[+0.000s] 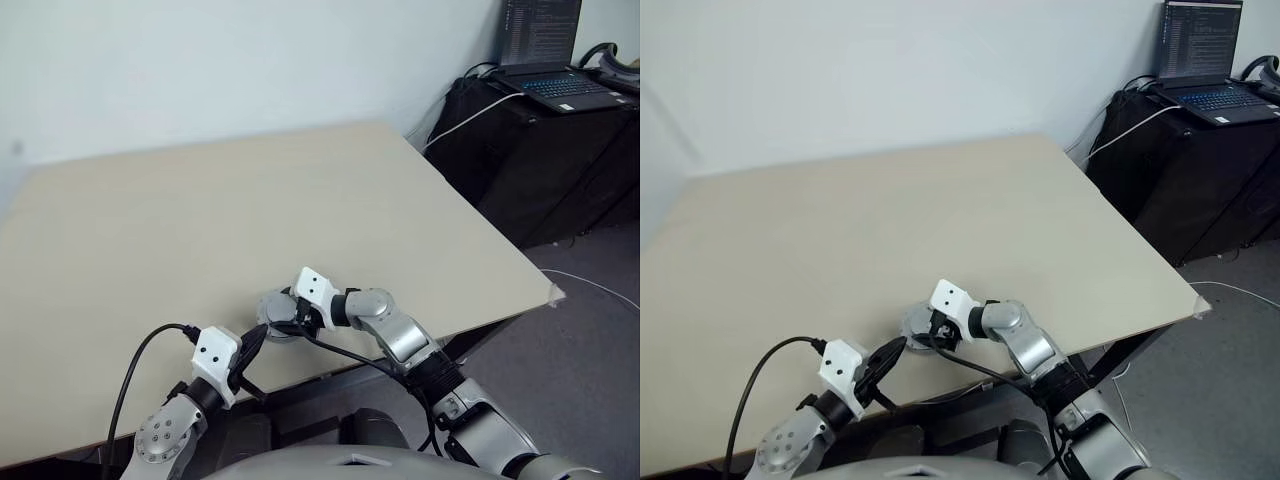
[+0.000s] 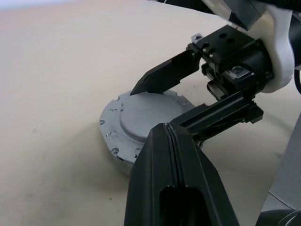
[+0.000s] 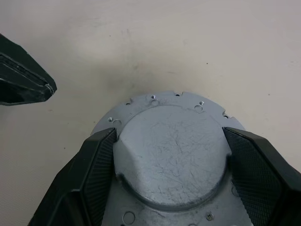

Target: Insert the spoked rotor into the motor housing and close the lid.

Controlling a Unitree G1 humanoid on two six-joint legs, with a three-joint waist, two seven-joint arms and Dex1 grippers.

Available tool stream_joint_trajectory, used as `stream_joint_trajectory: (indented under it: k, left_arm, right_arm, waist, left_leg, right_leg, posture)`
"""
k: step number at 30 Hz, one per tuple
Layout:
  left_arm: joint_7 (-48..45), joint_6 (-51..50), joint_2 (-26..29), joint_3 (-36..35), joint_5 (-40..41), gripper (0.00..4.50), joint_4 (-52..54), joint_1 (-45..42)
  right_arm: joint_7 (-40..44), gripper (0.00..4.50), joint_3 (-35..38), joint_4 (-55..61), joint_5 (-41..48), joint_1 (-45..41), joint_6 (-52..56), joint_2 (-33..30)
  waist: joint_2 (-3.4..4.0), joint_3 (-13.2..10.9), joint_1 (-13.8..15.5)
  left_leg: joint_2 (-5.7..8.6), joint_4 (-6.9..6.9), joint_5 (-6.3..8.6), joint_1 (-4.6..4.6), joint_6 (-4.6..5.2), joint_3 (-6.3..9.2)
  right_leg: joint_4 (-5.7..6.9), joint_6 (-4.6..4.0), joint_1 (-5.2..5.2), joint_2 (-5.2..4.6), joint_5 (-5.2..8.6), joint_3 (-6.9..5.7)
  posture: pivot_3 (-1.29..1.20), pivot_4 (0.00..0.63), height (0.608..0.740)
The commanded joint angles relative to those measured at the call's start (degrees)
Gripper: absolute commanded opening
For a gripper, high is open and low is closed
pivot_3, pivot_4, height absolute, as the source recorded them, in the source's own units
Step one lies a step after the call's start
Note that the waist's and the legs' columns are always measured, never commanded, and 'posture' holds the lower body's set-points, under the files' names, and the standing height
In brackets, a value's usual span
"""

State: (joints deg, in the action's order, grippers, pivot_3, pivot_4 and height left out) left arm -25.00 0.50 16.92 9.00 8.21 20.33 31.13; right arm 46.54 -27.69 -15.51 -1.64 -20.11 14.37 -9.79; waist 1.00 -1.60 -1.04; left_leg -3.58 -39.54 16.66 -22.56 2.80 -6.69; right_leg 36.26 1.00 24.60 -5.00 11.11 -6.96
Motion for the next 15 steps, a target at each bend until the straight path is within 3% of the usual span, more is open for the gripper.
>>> stream_joint_trajectory:
  k: [1, 5, 15]
  left_arm:
    - [0.27, 2.64, -1.3, -1.82, 2.0, 0.0, -1.71, 0.4]
    - [-0.02, 3.67, -3.63, -3.82, 5.44, 0.0, -3.4, 0.62]
    - [-1.4, 5.62, -3.69, -3.82, 4.61, 0.0, -5.8, 0.49]
  right_arm:
    - [0.08, 3.27, -0.2, -0.14, -0.89, -0.53, 0.79, -0.47]
    - [0.74, 3.27, -0.35, 0.07, -0.73, -0.58, 1.06, -0.74]
    - [3.28, 3.27, -0.97, -0.25, -0.83, -1.64, 2.17, -2.12]
  waist:
    - [0.01, 0.01, 0.0]
    - [-0.03, 0.11, 0.08]
    - [-0.01, 0.19, 0.27]
  left_leg:
    - [0.0, 0.0, 0.0, 0.0, 0.0, 0.0]
    - [0.01, 0.0, 0.0, 0.0, 0.01, 0.01]
    - [0.03, 0.0, 0.0, -0.01, 0.01, 0.01]
  right_leg:
    - [0.0, 0.0, 0.0, 0.0, 0.0, 0.0]
    - [-0.01, 0.0, -0.01, -0.02, 0.0, -0.01]
    - [-0.03, -0.01, -0.01, -0.04, 0.01, 0.0]
  posture:
    - [0.0, 0.0, 0.74]
    - [0.0, 0.0, 0.74]
    - [0.0, 0.0, 0.74]
